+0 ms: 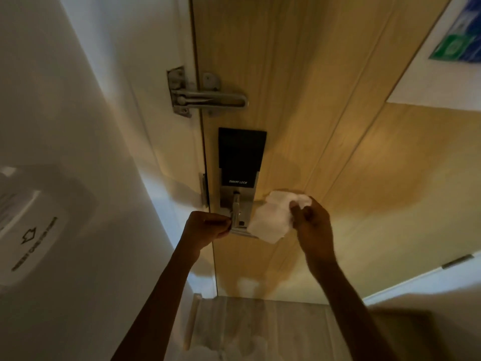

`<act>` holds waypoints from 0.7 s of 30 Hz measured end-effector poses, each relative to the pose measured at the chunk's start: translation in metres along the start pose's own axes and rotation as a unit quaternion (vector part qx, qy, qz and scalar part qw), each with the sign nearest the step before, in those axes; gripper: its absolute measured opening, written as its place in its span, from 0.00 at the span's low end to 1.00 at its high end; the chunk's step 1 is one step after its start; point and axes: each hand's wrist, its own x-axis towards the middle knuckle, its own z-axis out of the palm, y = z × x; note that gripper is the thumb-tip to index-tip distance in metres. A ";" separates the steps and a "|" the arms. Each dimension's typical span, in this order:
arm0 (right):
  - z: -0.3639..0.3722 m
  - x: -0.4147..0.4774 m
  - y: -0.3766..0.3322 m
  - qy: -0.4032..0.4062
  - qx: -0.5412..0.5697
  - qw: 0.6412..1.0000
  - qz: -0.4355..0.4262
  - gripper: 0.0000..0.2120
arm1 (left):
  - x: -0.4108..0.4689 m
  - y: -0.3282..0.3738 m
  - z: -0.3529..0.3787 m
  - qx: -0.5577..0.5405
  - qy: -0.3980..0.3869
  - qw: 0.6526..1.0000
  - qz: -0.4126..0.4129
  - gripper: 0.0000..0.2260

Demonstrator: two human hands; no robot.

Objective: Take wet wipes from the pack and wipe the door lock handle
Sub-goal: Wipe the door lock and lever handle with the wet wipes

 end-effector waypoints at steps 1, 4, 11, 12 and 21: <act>0.009 -0.004 0.000 0.008 -0.002 0.999 -0.046 0.08 | 0.000 0.000 0.000 0.001 -0.001 1.000 0.001 0.07; 0.029 -0.016 0.016 -0.028 -0.103 0.980 -0.170 0.09 | 0.002 -0.002 -0.001 -0.006 -0.001 1.000 -0.002 0.07; 0.031 -0.029 0.039 -0.094 -0.419 0.862 -0.270 0.15 | 0.008 -0.001 -0.003 0.007 -0.011 1.000 -0.006 0.03; 0.031 -0.032 0.039 -0.100 -0.425 0.856 -0.278 0.15 | 0.008 -0.002 -0.003 0.016 -0.011 1.000 -0.004 0.03; 0.066 -0.023 0.044 -0.146 -0.575 0.753 -0.285 0.12 | 0.015 -0.002 -0.007 0.034 -0.045 0.998 0.010 0.05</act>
